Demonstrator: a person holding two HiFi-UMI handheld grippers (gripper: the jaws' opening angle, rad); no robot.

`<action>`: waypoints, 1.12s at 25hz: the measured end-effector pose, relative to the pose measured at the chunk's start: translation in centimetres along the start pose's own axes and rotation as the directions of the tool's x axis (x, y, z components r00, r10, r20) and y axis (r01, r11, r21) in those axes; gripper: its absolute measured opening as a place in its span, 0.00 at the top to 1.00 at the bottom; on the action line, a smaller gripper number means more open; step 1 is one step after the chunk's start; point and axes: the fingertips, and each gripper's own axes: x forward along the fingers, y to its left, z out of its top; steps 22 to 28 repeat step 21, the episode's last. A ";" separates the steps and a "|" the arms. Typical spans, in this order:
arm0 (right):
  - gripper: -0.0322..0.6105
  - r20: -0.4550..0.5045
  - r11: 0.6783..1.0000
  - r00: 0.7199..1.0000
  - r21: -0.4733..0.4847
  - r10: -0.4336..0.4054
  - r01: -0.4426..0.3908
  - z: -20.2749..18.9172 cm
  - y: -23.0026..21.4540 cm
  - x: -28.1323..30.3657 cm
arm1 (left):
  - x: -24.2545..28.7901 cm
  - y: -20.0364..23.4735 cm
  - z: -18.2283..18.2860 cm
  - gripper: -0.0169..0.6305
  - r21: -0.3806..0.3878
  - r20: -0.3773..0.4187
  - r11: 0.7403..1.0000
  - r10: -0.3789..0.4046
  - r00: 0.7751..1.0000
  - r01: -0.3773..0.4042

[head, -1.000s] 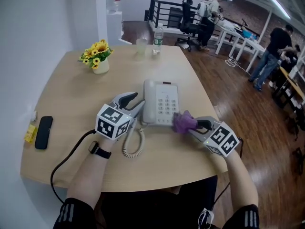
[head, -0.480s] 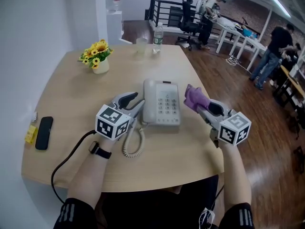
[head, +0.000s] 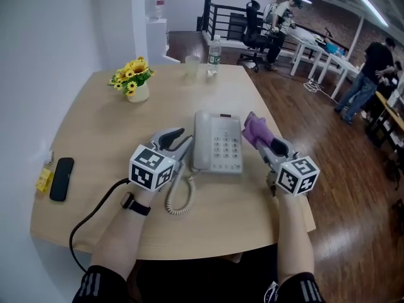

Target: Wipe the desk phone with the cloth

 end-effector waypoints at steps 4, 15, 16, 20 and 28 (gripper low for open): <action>0.75 0.046 1.000 0.999 0.005 -0.003 0.003 0.2 -0.1 -0.8 | -0.1 0.2 -0.1 0.83 0.007 -0.012 1.000 0.013 1.000 -0.013; 0.75 0.043 1.000 0.999 -0.003 0.017 -0.017 -0.6 -0.3 -1.1 | -0.1 0.3 -0.5 0.85 0.019 -0.029 1.000 0.022 0.999 -0.021; 0.75 0.037 1.000 0.999 -0.012 0.022 -0.022 -0.7 -0.2 -1.0 | -0.1 0.3 -0.6 0.84 0.015 -0.030 1.000 0.023 0.999 -0.022; 0.75 0.018 0.999 0.999 -0.023 0.037 -0.036 -1.1 -0.1 -0.8 | 0.0 0.5 -0.7 0.84 0.010 -0.029 1.000 0.030 0.999 -0.030; 0.75 0.015 0.999 0.999 -0.023 0.039 -0.038 -1.2 -0.1 -0.8 | 0.0 0.4 -0.7 0.84 0.010 -0.028 0.999 0.031 0.999 -0.030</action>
